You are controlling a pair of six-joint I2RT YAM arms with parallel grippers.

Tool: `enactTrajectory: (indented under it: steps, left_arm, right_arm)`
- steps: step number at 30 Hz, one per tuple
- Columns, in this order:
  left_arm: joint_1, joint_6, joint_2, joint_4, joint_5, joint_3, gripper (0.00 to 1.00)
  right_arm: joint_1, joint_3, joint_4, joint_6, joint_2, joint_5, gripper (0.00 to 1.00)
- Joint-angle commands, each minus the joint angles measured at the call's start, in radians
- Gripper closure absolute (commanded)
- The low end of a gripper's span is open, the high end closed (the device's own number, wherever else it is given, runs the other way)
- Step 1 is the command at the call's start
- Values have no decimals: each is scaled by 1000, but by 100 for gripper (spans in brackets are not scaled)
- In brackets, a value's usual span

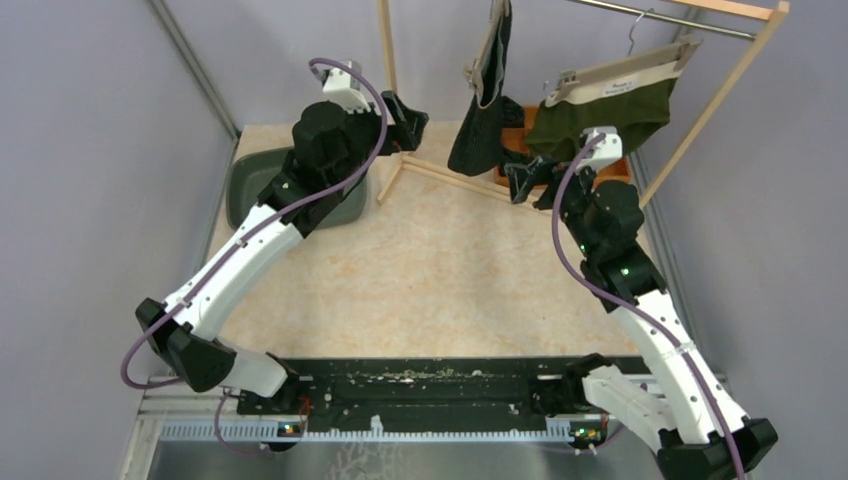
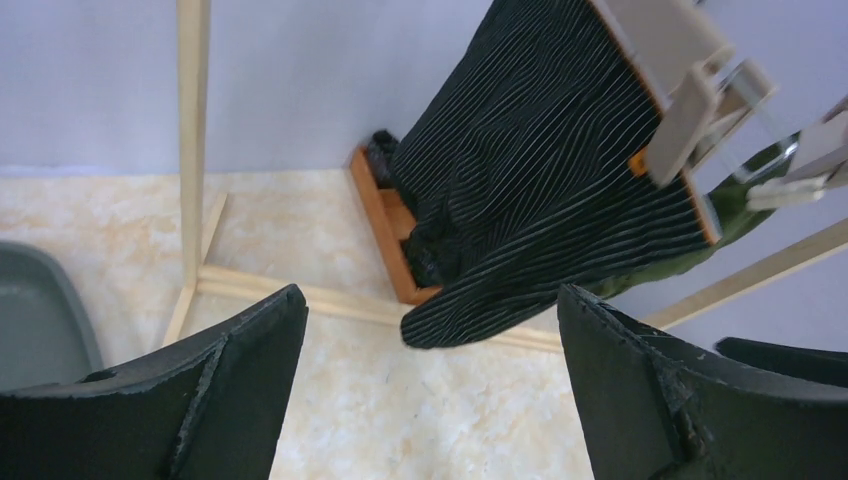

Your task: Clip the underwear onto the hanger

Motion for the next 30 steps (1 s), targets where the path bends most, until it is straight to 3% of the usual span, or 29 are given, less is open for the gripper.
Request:
enactTrajectory:
  steps: [1,10,19,30]
  left_arm:
    - [4,30,65,-36,45,145,0]
    - [7,93,245,-223,155,535,0]
    - [7,103,264,-121,338,556,0]
    - [8,81,288,-8,437,543,0]
  right_arm:
    - [9,128,103,26,99,-69,16]
    - [36,169,75,17,175,-40,16]
    - [45,156,82,16,190,-38,16]
    - [150,178,302,-33,270,12,19]
